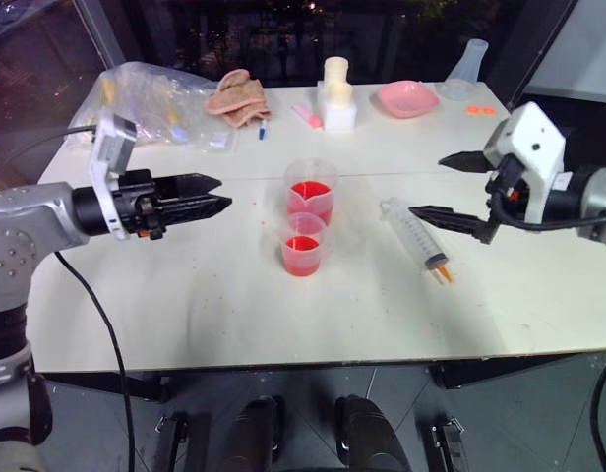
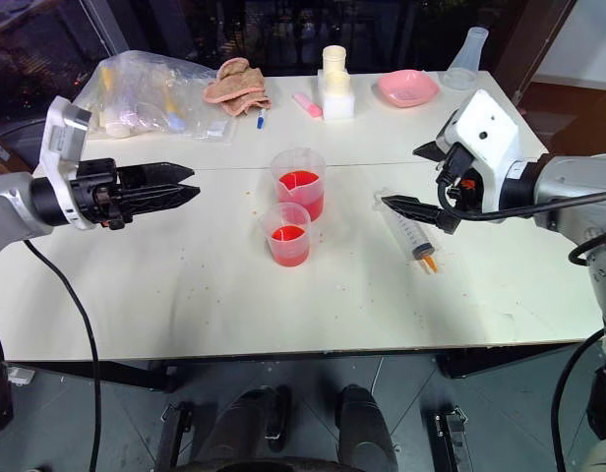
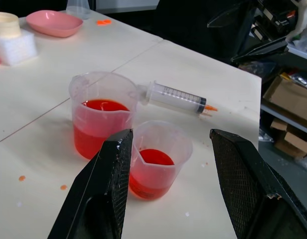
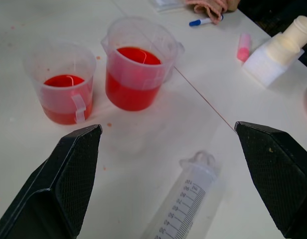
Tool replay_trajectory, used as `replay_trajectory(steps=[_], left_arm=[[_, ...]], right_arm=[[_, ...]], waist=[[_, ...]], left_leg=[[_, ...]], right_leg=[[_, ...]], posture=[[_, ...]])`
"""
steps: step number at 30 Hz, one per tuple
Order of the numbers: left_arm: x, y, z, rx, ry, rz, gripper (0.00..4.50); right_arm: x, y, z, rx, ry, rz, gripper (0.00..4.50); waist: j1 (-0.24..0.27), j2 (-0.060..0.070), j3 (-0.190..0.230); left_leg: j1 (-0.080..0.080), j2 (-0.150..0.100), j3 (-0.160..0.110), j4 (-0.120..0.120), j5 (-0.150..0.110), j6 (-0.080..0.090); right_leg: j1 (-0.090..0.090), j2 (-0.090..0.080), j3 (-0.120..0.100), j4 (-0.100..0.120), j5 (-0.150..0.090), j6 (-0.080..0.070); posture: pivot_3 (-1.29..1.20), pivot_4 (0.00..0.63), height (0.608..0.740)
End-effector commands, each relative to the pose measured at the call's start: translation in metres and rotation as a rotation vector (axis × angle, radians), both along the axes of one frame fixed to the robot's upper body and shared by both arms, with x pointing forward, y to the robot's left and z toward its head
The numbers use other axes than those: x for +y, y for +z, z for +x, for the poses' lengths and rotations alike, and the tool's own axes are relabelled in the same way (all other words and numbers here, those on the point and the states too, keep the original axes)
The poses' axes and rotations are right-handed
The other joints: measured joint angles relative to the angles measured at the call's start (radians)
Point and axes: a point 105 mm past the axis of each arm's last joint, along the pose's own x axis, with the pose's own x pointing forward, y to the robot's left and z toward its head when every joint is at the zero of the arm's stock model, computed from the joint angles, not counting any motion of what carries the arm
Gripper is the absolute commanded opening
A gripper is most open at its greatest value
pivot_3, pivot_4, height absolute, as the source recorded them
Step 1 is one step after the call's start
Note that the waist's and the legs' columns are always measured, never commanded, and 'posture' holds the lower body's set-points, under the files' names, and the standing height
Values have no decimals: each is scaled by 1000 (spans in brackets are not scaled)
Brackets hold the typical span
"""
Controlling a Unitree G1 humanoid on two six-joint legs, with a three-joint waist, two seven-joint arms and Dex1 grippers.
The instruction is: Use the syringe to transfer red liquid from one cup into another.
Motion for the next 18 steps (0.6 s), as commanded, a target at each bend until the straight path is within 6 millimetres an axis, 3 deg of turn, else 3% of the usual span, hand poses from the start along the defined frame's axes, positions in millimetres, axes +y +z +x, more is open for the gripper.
replay_trajectory(steps=[1, 18], left_arm=[[0, 5, 0, -49, 4, 6, 2588], [-10, 2, 6, -52, -37, 1, 2588]], right_arm=[[0, 7, -3, -40, 5, -13, 4447], [-7, 4, -5, -23, -28, -45, 4447]], waist=[[0, 0, 0], [0, 0, 0]], left_leg=[[0, 0, 0, 0, 0, 0], [0, 0, 0, 0, 0, 0]], right_leg=[[0, 0, 0, 0, 0, 0], [0, 0, 0, 0, 0, 0]], posture=[[0, 150, 740], [0, 150, 740]])
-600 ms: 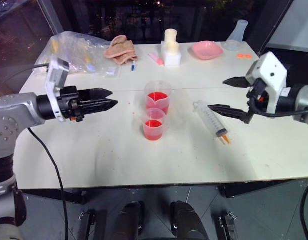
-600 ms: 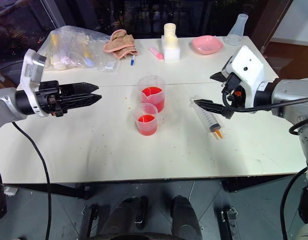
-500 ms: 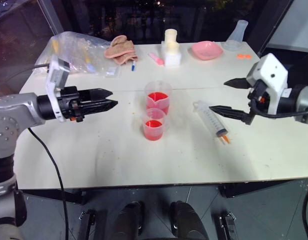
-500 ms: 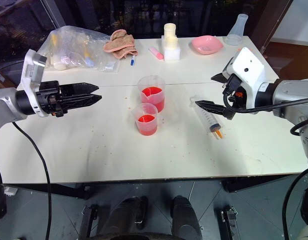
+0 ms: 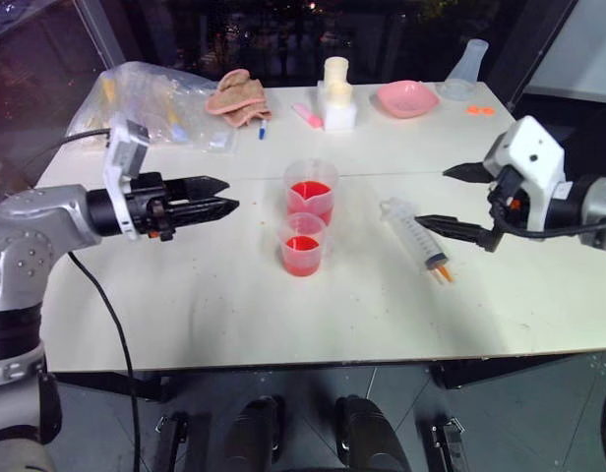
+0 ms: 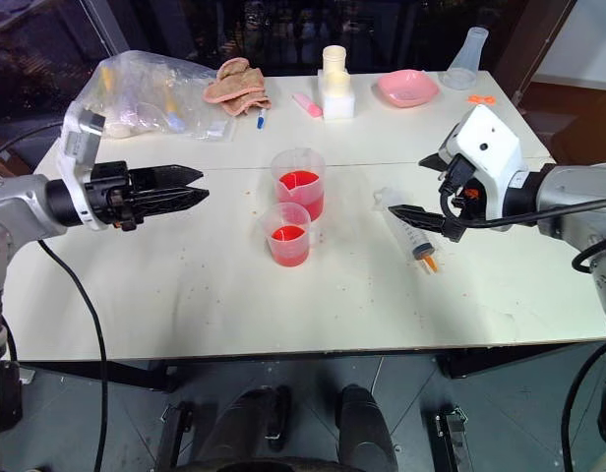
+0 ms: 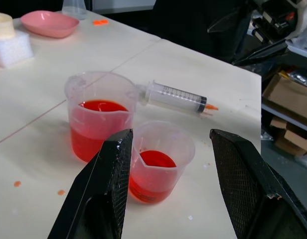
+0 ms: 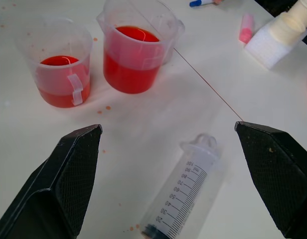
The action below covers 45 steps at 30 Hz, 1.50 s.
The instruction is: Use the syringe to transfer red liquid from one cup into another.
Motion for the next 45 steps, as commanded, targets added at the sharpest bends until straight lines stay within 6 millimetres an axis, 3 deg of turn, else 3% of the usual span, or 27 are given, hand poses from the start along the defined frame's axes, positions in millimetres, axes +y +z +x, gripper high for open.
replay_trajectory(steps=[1, 8, 14, 17, 20, 24, 32, 45], left_arm=[[-2, 11, -1, -53, -18, 0, 2588], [-4, 11, 0, -48, -31, -1, 2588], [-5, 10, 2, -47, -29, 3, 2588], [-6, 10, 3, -45, -32, 2, 2588], [-5, 5, 3, -43, -17, 15, 2588], [-5, 2, -1, -39, -16, 15, 2588], [-2, 0, -7, -42, 21, 14, 2588], [4, -2, -16, -40, 69, 16, 2588]], right_arm=[[1, 12, -5, -51, 3, -26, 4447], [-1, 13, -3, -46, -15, -51, 4447], [-8, 13, 11, -25, -90, -70, 4447], [-10, 16, 29, 117, -173, 14, 4447], [-13, 10, 63, 341, -361, 28, 4447], [-6, 8, 88, 435, -409, -13, 4447], [-7, -31, 118, 619, -520, -153, 4447], [-1, -66, 126, 670, -558, -196, 4447]], waist=[[0, 0, 0], [0, 0, 0], [-2, 0, 0], [-6, 0, 0], [-16, 1, 0], [-9, 0, 0], [-7, 0, 1], [-31, 0, 1]], left_leg=[[0, 0, 0, 0, 0, 0], [0, 0, 0, 0, 0, 0], [0, 0, 0, 0, 0, 0], [0, 0, 0, 0, 0, 0], [1, 0, 2, 0, 0, 0], [-1, 0, 2, -2, 0, 0], [-3, -1, 3, -2, 0, 0], [-2, -1, 2, -3, 1, -3]], right_leg=[[0, 0, 0, 0, 0, 0], [0, 0, 0, 0, 0, 0], [0, 0, 0, 0, 0, 0], [0, 0, 0, 0, 0, 0], [-1, 0, 3, 0, -2, -3], [-4, 1, 2, 1, 0, -1], [-6, 1, 2, 2, 0, 0], [-7, 2, 2, 5, 1, 0]], posture=[[0, 150, 740], [0, 150, 740], [0, 150, 740], [0, 150, 740], [0, 150, 740], [0, 150, 740], [0, 150, 740], [0, 150, 740]])
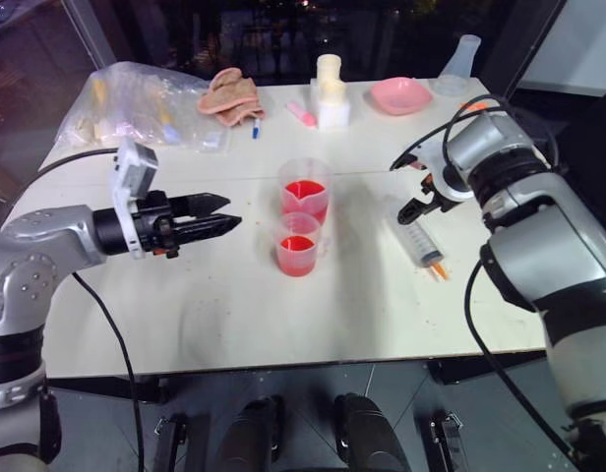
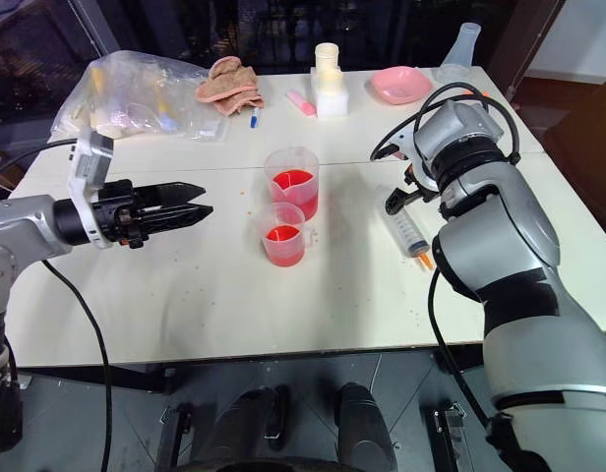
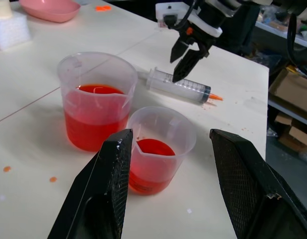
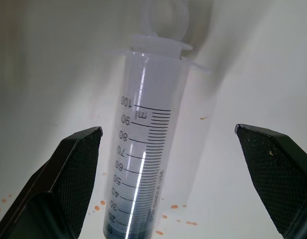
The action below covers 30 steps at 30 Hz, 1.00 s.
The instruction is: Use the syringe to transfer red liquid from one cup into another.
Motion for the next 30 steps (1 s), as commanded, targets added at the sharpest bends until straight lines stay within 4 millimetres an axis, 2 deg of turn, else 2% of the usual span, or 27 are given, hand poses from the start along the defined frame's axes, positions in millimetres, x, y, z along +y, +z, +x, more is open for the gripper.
replay_trajectory(steps=[1, 19, 20, 21, 25, 26, 30], left_arm=[[2, 12, -6, -51, 1, -1, 2588], [5, 17, -11, -39, 26, 28, 2588], [5, 17, -11, -38, 27, 29, 2588], [5, 17, -11, -38, 27, 30, 2588], [6, 19, -9, -43, 32, 34, 2588], [5, 19, -9, -44, 32, 34, 2588], [5, 19, -7, -46, 28, 35, 2588]], right_arm=[[6, 10, 6, -51, 8, 10, 4447], [13, -27, 12, -78, -37, 70, 4447], [14, -27, 12, -80, -37, 72, 3914], [15, -28, 12, -79, -37, 74, 3571], [20, -28, 10, -58, -16, 103, 1539], [19, -28, 10, -56, -21, 104, 1353], [17, -28, 10, -59, -36, 108, 1353]], waist=[[-4, 0, 0], [-6, 0, 0], [-6, 0, 0], [-7, 0, 0], [-7, 0, 0], [-7, 0, 0], [-7, 0, 0]], left_leg=[[0, 0, 0, 0, 0, 0], [1, 0, -1, 0, 0, 0], [1, 0, -1, 0, 0, 0], [0, 0, -1, 0, 0, 0], [1, 0, -1, 0, 0, 0], [1, 0, -1, 0, 0, 0], [1, 0, -1, 0, 0, 0]], right_leg=[[0, 0, 0, 0, 0, 0], [0, 0, 1, 1, 0, 0], [0, 0, 1, 1, 0, 0], [0, 0, 1, 1, 0, 0], [0, 1, 1, 1, 0, 0], [1, 1, 1, 1, 0, 0], [1, 1, 1, 1, 0, 0]], posture=[[0, 150, 740], [0, 150, 740], [0, 150, 740], [0, 150, 740], [0, 150, 740], [0, 150, 740], [0, 150, 740]])
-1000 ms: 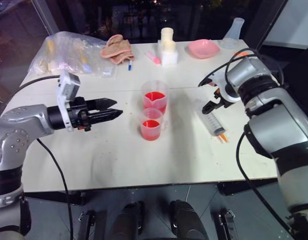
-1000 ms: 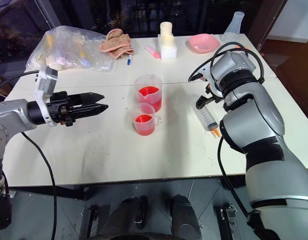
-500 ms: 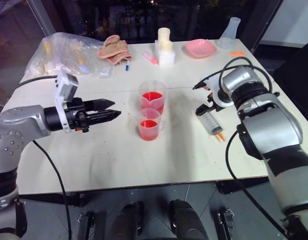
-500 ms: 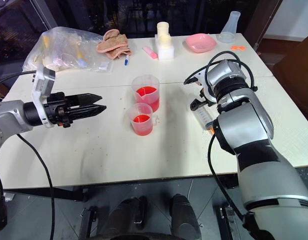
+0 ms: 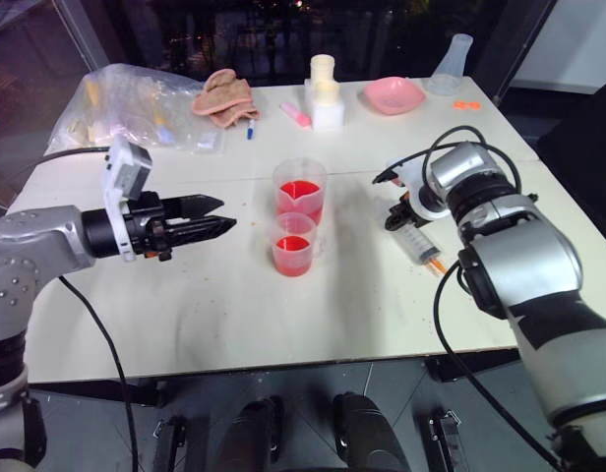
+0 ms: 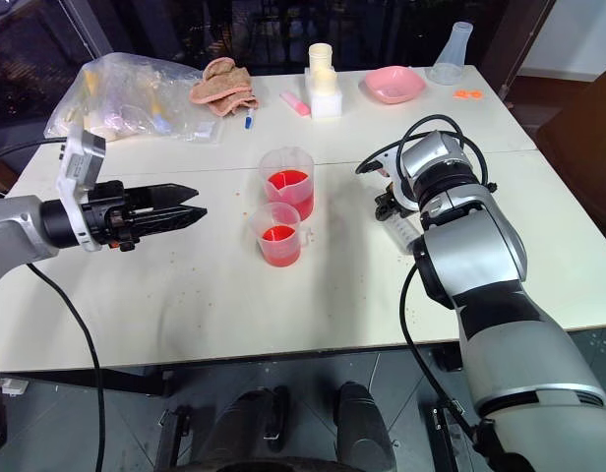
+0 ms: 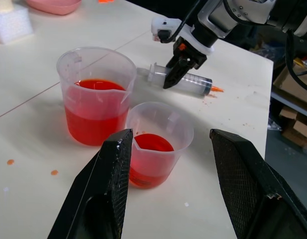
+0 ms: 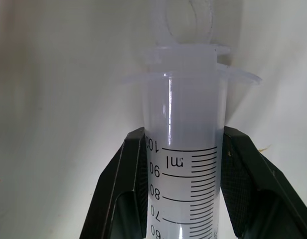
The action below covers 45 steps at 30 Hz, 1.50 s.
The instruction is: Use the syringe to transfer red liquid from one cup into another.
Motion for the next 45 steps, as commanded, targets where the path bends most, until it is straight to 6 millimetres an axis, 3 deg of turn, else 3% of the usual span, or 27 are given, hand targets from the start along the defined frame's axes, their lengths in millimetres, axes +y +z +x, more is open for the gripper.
replay_trajectory(steps=[1, 5, 8, 10, 12, 15, 18, 22, 29, 39, 45], left_arm=[[2, 16, 1, -66, 2, 4, 2588], [3, 26, 7, -92, -2, -15, 2588], [4, 39, 12, -117, -17, -50, 2588], [5, 52, 14, -127, -40, -104, 2588], [5, 66, 18, -142, -54, -136, 2588], [4, 76, 26, -154, -59, -134, 2588], [0, 83, 30, -171, -89, -122, 2588], [0, 97, 37, -205, -93, -119, 2588], [-1, 113, 40, -244, -111, -113, 2588], [-7, 110, 45, -255, -119, -88, 2588], [-19, 103, 66, -305, -72, -103, 2588]], right_arm=[[-3, 10, 3, -35, -22, 2, 1353], [-7, 31, 10, -117, -51, 21, 1353], [-8, 81, 29, -363, -32, 27, 1353], [1, 131, 39, -643, 55, 40, 1353], [11, 173, 36, -867, 108, 76, 1353], [19, 205, 25, -1047, 74, 190, 1353], [51, 234, -2, -1300, 193, 347, 1353], [89, 239, -31, -1439, 290, 549, 1353], [133, 217, -43, -1457, 331, 756, 1353], [157, 168, -34, -1383, 312, 778, 1353], [162, 143, -25, -1344, 308, 742, 1353]], waist=[[0, 0, 0], [1, 0, 0], [2, 0, 0], [1, 0, 0], [-1, 1, 1], [-1, 1, 0], [0, 0, 0], [0, 0, 0], [1, -1, 0], [0, 0, 0], [1, 0, 0]], left_leg=[[0, 0, 0, 0, 0, 0], [0, 0, 0, 0, 0, 0], [0, 0, 0, 0, 0, 0], [0, -1, 0, 0, 0, -1], [-1, 0, 0, 0, 0, -1], [0, 1, 0, 0, 0, -1], [1, 1, 0, 0, 0, -1], [1, 0, 0, 1, 1, 0], [1, 0, -1, 1, 1, -1], [1, 0, -1, 1, 1, -1], [1, 0, -1, 2, 1, -1]], right_leg=[[0, 0, 0, 0, 0, 0], [0, 0, 0, 0, 0, 0], [0, 0, 0, 0, 0, 0], [0, 0, -1, 0, 0, 0], [-1, 0, -1, 0, 0, 0], [-1, 1, -1, 1, 0, 0], [1, 1, -1, 1, 0, 0], [0, 1, -1, 2, 0, 0], [0, 1, -1, 3, 0, 0], [-1, 2, -1, 5, 0, 0], [0, 2, -1, 5, 0, 0]], posture=[[0, 150, 740], [0, 150, 740], [0, 150, 740], [0, 150, 740], [0, 150, 740], [0, 150, 740], [0, 150, 740], [0, 150, 740], [0, 150, 740], [0, 150, 740], [0, 150, 740]])
